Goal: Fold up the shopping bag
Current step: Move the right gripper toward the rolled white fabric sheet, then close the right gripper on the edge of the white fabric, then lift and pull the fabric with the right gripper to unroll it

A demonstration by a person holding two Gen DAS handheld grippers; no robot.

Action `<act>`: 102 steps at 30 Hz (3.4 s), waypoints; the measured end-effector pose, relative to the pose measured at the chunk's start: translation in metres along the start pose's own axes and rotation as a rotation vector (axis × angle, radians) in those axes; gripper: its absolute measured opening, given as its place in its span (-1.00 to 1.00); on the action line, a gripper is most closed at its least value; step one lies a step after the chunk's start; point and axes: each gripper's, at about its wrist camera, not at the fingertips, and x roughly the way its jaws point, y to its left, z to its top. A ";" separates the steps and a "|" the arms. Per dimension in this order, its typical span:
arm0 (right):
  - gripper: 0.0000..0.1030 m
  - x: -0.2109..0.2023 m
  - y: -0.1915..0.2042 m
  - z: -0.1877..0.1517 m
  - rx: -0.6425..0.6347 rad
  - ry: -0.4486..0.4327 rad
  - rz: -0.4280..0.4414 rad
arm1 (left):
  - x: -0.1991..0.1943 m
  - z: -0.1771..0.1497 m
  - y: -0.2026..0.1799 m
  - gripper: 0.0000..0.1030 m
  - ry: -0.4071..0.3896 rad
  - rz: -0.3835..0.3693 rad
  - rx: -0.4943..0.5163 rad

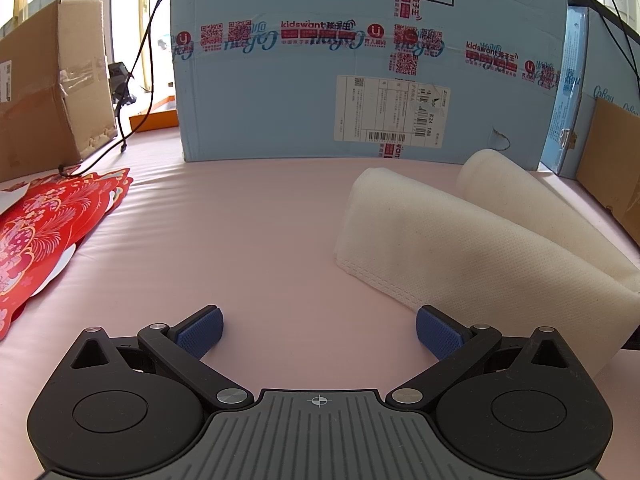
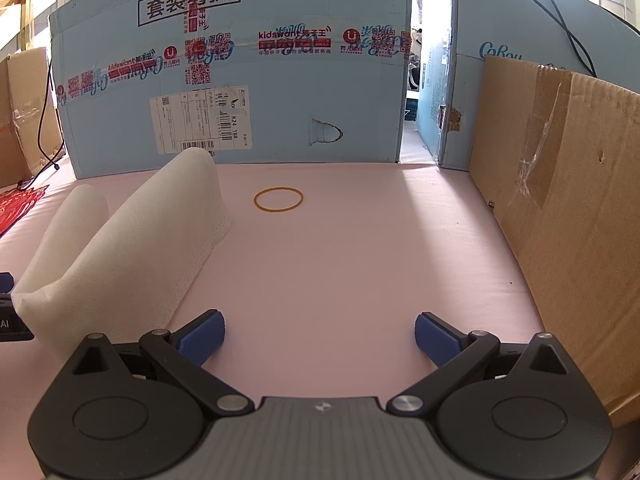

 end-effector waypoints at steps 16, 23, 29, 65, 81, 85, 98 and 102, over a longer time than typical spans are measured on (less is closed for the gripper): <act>1.00 -0.036 -0.034 0.008 0.145 -0.190 0.217 | -0.032 -0.001 0.030 1.00 -0.176 -0.174 -0.206; 0.96 -0.036 0.000 0.021 0.128 -0.105 0.283 | -0.041 0.003 0.033 1.00 -0.201 -0.238 -0.240; 0.62 -0.003 0.038 0.031 0.137 0.056 0.253 | -0.046 0.002 0.036 1.00 -0.211 -0.233 -0.245; -0.50 -0.044 0.029 0.058 0.224 -0.051 0.138 | -0.118 -0.016 0.017 1.00 -0.181 -0.334 -0.114; 0.69 -0.087 -0.015 0.008 0.258 0.012 0.270 | -0.142 -0.021 -0.003 1.00 -0.209 -0.268 -0.072; 0.69 -0.099 -0.041 -0.017 0.248 0.026 0.228 | -0.148 -0.019 -0.014 1.00 -0.215 -0.268 -0.062; 0.69 -0.113 -0.032 -0.063 0.133 0.051 0.308 | -0.159 -0.033 -0.018 1.00 -0.163 -0.224 -0.072; 0.69 -0.121 -0.011 -0.070 0.040 0.027 0.328 | -0.154 -0.048 0.000 1.00 -0.084 -0.269 -0.177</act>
